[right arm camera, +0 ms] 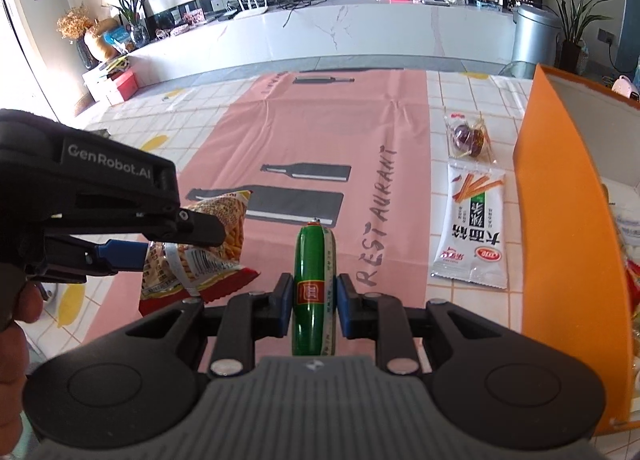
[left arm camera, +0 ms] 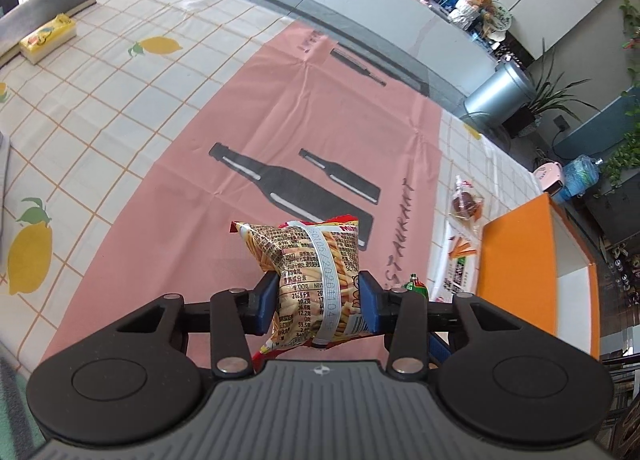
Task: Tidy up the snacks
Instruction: 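Carry the chips bag in the left gripper while the right carries the green sausage to the box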
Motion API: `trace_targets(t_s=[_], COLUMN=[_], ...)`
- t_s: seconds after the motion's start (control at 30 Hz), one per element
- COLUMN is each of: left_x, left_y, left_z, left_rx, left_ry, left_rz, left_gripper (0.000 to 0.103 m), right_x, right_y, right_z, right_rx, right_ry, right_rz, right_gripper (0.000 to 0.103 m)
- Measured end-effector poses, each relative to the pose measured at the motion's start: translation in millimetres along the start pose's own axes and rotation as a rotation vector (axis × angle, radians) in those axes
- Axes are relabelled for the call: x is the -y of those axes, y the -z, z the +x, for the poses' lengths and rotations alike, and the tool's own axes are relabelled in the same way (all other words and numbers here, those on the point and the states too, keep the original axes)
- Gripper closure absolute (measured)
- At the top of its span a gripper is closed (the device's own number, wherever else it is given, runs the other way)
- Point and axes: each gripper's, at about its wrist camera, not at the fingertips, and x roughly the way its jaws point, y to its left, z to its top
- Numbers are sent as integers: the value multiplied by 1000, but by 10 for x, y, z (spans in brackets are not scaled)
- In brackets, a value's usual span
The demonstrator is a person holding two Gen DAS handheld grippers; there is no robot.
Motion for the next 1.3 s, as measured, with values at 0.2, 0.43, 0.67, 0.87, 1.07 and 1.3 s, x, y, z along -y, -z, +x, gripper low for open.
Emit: trace_targets(t_s=[0.2,0.43,0.67,0.87,1.07,1.3], left_x=[225,588,1222,1860,2344,2716], left_y=[29,90,148,270,396,505], left_z=[-283,-453,-541,-390,-16,362], left_rx=[30,29,31,-10,-104,-188], left_ry=[32,73,158,224,241,232], left_rz=[69,164,308,472,615,785], left_gripper=[56,56,56,56,56,56], right_x=[89,317,813,1346,1827,2215], right_y=[-127,-231,-363,-460,-406,-366], right_z=[-343,-757,-1235,-1436,-1387,-1134], right_rx=[35,59,84,44,-38,-116], right_ry=[9,26,92,159,226,226], right_rz=[13,-1,2,26,19,13], right_gripper=[83,83,83,83,83,83])
